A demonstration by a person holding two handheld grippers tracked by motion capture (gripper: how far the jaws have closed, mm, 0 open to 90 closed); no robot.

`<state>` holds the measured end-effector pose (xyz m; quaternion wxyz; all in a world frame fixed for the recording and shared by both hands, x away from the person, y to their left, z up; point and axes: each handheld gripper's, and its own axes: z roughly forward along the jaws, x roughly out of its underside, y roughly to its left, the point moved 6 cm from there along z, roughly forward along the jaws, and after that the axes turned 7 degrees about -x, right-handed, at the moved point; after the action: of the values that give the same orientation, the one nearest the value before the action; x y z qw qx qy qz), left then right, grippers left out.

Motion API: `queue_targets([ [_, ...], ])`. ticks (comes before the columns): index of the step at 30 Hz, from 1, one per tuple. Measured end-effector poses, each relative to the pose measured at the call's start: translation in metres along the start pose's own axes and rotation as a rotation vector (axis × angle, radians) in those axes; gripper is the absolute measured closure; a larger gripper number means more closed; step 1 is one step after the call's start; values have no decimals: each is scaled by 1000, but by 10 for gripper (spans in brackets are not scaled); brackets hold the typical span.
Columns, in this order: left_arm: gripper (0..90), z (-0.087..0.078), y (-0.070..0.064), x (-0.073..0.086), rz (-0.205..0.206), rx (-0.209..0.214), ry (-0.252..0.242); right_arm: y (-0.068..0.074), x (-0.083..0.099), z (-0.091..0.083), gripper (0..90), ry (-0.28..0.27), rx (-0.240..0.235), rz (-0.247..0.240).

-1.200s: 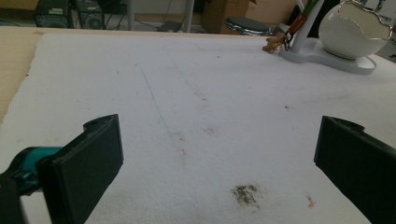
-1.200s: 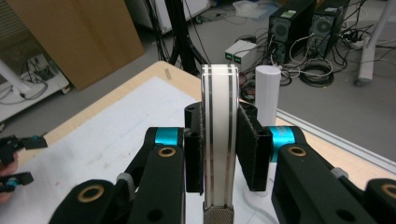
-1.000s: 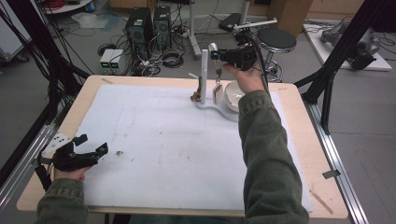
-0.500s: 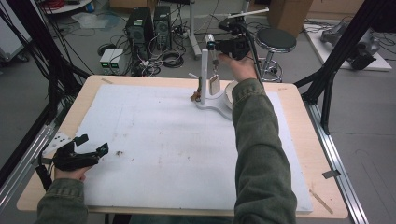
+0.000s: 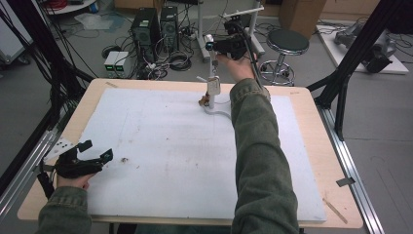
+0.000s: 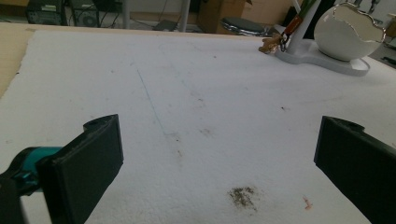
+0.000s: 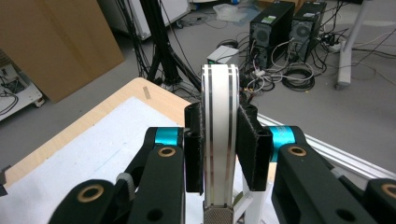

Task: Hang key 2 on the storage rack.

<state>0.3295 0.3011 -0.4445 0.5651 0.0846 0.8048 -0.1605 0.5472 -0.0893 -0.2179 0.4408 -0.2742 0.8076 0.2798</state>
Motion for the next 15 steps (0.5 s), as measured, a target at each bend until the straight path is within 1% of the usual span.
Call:
queue_targets([
  [4,17,0,0,0,-1,0,0,2,0,5,738,-1,1,0],
  [6,17,0,0,0,-1,1,0,1,0,6,737,-1,8,3],
  [8,17,0,0,0,-1,1,0,0,-1,8,737,-8,15,-4],
  [12,17,0,1,0,0,0,2,-1,0,13,736,-12,23,5],
  [14,17,0,1,0,0,1,2,0,1,16,736,-3,19,10],
  [15,17,0,1,0,-2,1,0,0,2,18,735,1,18,4],
])
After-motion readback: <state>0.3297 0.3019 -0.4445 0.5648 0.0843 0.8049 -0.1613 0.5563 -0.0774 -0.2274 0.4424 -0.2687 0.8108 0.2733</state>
